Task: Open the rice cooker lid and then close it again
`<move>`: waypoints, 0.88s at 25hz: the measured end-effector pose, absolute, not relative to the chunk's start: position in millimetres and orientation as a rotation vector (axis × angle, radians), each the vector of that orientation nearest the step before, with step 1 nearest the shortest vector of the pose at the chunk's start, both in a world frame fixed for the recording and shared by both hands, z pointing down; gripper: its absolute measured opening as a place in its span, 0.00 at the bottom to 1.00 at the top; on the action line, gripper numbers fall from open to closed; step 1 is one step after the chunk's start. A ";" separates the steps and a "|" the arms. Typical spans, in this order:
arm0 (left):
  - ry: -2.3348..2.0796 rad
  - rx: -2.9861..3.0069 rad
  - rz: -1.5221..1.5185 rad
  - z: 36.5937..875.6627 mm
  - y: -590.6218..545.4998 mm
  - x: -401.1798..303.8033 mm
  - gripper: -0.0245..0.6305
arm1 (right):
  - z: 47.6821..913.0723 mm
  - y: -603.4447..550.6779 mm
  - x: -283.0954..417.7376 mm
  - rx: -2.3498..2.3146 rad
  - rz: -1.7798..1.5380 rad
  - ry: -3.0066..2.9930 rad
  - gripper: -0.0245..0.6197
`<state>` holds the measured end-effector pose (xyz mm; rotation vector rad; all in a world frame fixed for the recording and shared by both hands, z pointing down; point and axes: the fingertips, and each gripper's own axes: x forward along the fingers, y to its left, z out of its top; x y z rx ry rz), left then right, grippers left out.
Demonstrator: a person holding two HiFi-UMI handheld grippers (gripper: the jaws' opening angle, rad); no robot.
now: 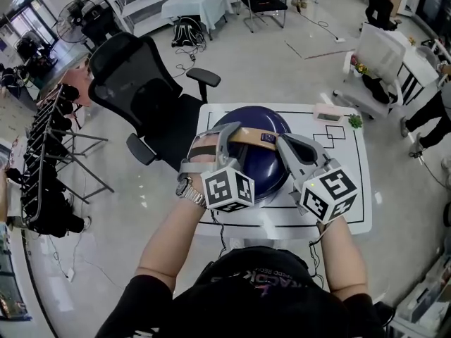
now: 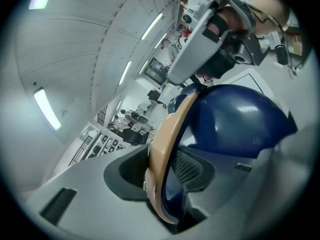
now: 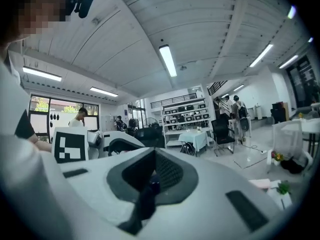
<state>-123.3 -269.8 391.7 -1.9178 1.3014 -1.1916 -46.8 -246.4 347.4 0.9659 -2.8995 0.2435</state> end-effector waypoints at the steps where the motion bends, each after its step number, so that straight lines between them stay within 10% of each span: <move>1: 1.297 -1.910 -1.201 393.4 -270.0 -121.7 0.25 | 351.0 -247.3 -48.7 0.949 0.232 -2.886 0.04; 22: 1.246 -1.808 -1.351 428.9 -274.8 -97.2 0.27 | 403.9 -264.5 -40.3 0.809 0.321 -2.835 0.04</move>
